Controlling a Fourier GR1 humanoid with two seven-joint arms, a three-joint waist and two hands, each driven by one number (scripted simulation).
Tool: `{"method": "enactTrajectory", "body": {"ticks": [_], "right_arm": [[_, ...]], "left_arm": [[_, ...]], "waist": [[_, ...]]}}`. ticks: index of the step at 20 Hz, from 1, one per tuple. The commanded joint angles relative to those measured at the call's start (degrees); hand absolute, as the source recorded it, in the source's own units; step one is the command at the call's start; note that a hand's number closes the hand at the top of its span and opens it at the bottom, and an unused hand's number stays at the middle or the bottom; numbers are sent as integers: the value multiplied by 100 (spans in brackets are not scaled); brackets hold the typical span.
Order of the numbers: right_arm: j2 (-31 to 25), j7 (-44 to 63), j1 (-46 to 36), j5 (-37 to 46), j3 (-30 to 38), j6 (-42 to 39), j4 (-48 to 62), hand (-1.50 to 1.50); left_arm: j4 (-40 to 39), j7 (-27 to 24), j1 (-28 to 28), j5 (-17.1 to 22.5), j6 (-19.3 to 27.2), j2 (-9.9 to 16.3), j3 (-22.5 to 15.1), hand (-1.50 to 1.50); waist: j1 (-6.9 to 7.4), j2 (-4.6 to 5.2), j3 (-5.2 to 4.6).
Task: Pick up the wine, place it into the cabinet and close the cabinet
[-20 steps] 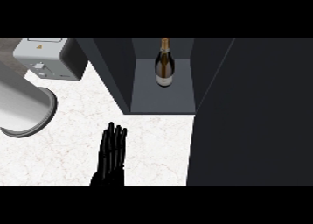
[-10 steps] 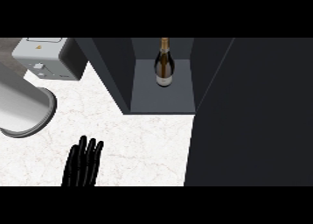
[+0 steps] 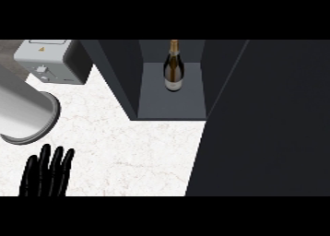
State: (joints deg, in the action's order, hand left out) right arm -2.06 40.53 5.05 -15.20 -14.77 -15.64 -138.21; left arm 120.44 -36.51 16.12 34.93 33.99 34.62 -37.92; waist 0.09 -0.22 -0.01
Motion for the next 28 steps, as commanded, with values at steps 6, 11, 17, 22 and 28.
{"method": "enactTrajectory", "body": {"ticks": [6, 11, 17, 22, 28], "right_arm": [[-12, 309, 348, 7, -1652, -221, -1074, 150], [203, 453, 75, 665, -2573, 323, -1054, 150], [206, 168, -210, 1520, -3778, 1383, -649, 150], [198, 149, -818, 1947, -4141, 2013, -363, 150], [190, 58, -1622, 2482, -4490, 2860, 166, 150]], "left_arm": [[129, -133, 561, 910, -901, 611, 1445, -150], [290, -113, 1096, 1030, -1139, 794, 1775, -150], [-14, -143, 1303, 1346, -1855, 963, 2407, -150], [334, 262, 1307, 1703, -2038, 1259, 2871, -150], [-196, 190, 1256, 1845, -2513, 1045, 2957, -150]], "waist": [[2, -27, -10], [15, -31, -7], [-1, -42, -10], [46, -49, -11], [62, -47, -23]]}}
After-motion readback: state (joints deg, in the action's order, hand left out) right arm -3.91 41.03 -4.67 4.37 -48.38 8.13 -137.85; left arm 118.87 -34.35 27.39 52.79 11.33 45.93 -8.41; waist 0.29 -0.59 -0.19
